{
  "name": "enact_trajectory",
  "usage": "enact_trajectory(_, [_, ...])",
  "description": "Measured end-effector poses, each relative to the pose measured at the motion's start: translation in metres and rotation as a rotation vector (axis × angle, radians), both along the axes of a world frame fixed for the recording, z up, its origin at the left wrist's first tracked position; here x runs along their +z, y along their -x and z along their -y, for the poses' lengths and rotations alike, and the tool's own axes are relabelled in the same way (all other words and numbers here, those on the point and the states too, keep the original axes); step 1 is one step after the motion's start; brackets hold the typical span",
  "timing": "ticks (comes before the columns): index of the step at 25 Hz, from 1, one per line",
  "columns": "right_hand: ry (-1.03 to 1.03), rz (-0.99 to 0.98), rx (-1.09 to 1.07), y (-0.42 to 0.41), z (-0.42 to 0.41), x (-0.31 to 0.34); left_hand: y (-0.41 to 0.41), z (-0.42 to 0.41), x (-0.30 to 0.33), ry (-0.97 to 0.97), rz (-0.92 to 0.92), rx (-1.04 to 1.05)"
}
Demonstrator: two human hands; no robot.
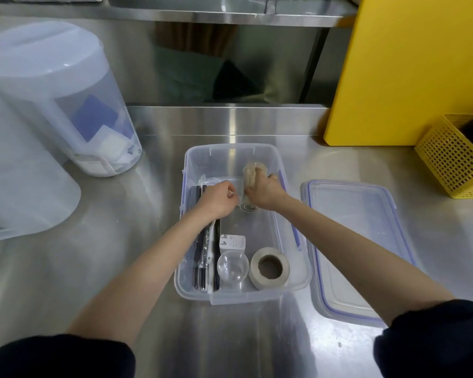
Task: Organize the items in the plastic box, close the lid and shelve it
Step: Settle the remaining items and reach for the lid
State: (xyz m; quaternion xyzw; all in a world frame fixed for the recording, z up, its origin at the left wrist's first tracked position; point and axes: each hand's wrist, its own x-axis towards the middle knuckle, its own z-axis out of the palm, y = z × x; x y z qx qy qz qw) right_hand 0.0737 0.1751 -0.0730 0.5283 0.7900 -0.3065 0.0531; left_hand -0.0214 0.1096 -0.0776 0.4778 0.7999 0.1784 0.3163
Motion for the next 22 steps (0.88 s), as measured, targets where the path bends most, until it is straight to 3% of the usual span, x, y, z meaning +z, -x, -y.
enact_trajectory(3, [0.004, 0.037, -0.049, 0.01, -0.017, -0.016, -0.002, -0.022, -0.016, 0.031, 0.105, 0.033])
enact_trajectory(12, [-0.012, 0.138, 0.068, 0.021, -0.043, -0.025, -0.002, -0.043, -0.049, 0.046, 0.393, 0.094])
enact_trajectory(16, [-0.011, 0.181, 0.147, 0.012, -0.029, -0.017, -0.005, -0.031, -0.044, 0.104, 0.431, 0.03])
enact_trajectory(22, [-0.04, 0.287, 0.189, -0.003, 0.0, -0.014, -0.017, -0.013, -0.041, 0.168, 0.338, -0.104])
